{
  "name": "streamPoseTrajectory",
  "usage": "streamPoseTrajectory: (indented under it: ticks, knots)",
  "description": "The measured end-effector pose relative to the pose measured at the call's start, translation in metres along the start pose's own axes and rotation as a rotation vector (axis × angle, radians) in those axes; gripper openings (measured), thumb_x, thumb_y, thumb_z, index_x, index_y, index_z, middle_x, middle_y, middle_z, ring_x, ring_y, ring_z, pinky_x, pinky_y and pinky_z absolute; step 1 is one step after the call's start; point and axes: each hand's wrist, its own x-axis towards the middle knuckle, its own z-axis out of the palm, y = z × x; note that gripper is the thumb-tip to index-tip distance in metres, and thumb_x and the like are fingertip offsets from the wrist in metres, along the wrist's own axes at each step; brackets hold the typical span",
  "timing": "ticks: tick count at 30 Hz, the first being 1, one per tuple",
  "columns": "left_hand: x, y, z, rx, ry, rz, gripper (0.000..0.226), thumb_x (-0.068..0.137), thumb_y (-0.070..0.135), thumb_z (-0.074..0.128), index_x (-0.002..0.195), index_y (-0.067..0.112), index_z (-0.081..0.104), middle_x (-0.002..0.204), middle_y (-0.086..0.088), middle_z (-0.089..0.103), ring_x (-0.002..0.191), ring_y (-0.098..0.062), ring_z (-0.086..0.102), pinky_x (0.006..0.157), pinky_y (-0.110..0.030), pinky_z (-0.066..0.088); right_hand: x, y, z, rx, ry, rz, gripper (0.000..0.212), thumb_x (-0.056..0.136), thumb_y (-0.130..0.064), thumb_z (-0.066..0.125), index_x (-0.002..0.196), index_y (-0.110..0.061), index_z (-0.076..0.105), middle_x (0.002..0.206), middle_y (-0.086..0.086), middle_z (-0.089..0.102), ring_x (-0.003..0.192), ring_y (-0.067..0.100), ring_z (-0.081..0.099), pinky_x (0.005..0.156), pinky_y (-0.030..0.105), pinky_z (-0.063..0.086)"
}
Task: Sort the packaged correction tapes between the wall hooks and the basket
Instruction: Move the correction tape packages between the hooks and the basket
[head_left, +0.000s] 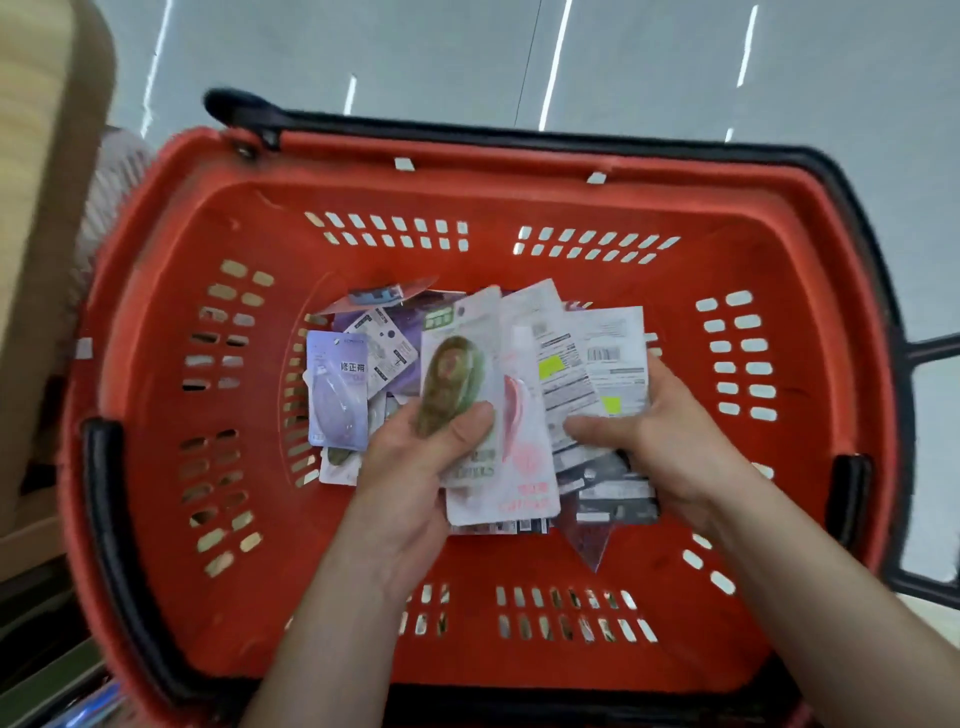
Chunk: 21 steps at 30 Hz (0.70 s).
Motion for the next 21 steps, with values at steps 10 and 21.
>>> streamPoseTrajectory:
  ticks: [10, 21]
  knots:
    - [-0.111, 0.063, 0.064, 0.194, 0.204, 0.198, 0.04, 0.08, 0.001, 0.076, 0.114, 0.017, 0.062, 0.097, -0.003, 0.077, 0.086, -0.027, 0.075, 0.074, -0.058, 0.059, -0.116, -0.085, 0.013, 0.095, -0.07, -0.025, 0.043, 0.096, -0.006, 0.051, 0.113, -0.043, 0.066, 0.113, -0.004, 0.074, 0.101, 0.024, 0.073, 0.094, 0.053, 0.054]
    - [-0.306, 0.132, 0.118, 0.019, 0.176, 0.289, 0.049, 0.071, 0.008, 0.074, 0.118, 0.016, 0.063, 0.102, -0.009, 0.076, 0.087, -0.027, 0.075, 0.071, -0.045, 0.062, -0.286, -0.212, 0.007, -0.076, -0.062, -0.406, 0.038, 0.103, -0.008, 0.046, 0.106, -0.037, 0.07, 0.111, -0.021, 0.069, 0.094, -0.009, 0.065, 0.072, 0.01, 0.052]
